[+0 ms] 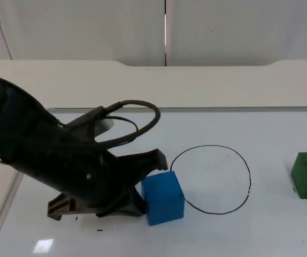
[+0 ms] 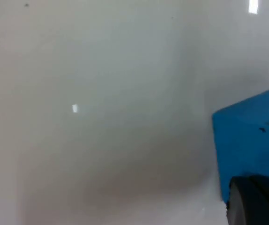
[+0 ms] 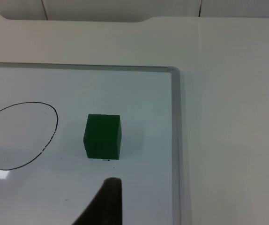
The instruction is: Push the two cubes into the marked area.
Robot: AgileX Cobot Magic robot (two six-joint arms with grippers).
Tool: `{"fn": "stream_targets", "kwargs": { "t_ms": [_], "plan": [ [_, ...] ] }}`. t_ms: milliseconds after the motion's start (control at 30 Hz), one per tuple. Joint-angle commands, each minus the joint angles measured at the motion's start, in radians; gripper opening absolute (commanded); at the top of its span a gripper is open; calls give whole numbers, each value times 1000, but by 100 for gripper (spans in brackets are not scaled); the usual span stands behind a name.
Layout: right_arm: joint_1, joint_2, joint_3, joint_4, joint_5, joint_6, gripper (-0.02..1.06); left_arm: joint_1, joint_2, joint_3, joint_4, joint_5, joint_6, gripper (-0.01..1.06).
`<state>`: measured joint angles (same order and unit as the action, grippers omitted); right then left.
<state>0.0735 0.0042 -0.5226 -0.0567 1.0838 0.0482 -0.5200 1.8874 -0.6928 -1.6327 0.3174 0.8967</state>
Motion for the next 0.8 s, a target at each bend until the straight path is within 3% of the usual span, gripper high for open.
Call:
{"fn": "stream_targets", "kwargs": {
  "t_ms": [0,767],
  "plan": [
    [-8,-4,7,-5,-5,0,105,-6,18,-11,-18,13,6,0],
    [-8,-4,7,-5,-5,0,105,-6,20,-13,-92,98,12,0]
  ]
}}
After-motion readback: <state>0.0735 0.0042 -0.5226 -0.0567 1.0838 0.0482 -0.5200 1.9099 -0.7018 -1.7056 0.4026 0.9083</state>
